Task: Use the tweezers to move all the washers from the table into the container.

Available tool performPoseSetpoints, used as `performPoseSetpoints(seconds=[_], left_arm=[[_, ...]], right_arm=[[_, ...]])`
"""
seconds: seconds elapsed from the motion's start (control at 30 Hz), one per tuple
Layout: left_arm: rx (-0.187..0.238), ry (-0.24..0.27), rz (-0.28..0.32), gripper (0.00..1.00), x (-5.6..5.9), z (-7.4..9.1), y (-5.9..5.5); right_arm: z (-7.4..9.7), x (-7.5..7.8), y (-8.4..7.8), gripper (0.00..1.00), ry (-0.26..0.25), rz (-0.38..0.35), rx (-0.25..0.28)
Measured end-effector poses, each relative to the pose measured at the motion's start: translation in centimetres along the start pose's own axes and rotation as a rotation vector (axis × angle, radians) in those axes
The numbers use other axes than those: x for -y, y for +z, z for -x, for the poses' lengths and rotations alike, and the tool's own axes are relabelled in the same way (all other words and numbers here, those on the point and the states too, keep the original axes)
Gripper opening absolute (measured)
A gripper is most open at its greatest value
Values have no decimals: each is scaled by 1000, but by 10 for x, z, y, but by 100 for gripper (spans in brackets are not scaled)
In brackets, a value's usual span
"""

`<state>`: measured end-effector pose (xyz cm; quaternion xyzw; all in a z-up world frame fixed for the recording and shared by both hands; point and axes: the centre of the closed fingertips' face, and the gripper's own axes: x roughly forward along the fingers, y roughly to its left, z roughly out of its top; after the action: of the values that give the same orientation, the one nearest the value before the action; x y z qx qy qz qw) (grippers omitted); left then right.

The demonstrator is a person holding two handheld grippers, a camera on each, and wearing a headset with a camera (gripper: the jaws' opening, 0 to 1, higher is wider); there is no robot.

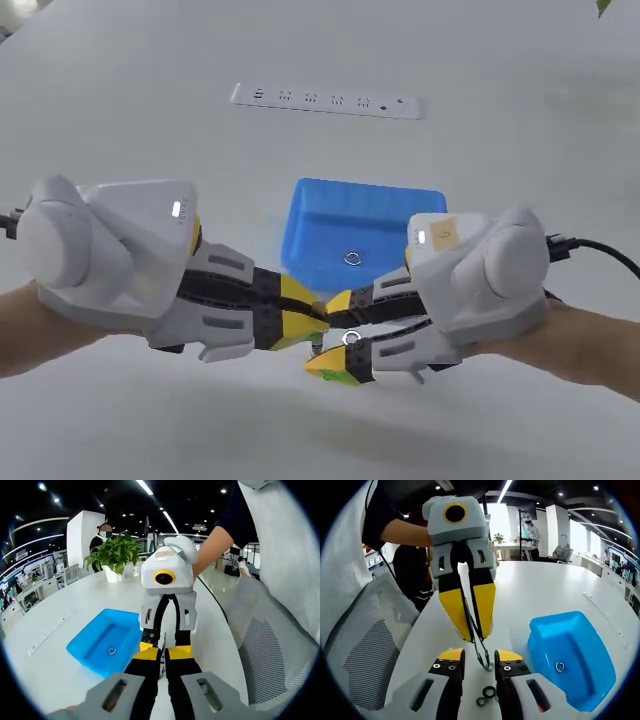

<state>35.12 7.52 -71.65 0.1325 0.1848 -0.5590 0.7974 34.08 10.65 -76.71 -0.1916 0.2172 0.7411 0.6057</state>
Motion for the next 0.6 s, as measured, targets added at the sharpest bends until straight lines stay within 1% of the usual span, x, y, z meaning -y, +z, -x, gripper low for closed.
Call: performPoseSetpoints(seconds=[0.07,0.17,0.23,0.37,0.47,0.6], left_arm=[[0,-2,2,7,0,0,0],[1,-1,2,7,1,0,0],[2,-1,2,7,1,-1,0],[5,-3,3,7,2,-2,1],[6,-1,2,7,1,-3,1],[6,0,2,7,0,-2,1]], right_arm=[[0,1,0,23,-3,-2,1],[1,5,3,16,-27,20,9],[2,4,4,16,-18,-4,15],[2,4,1,14,-24,14,1],[1,2,-1,11,-22,16,-3],[1,4,-1,11,-33,19,0]])
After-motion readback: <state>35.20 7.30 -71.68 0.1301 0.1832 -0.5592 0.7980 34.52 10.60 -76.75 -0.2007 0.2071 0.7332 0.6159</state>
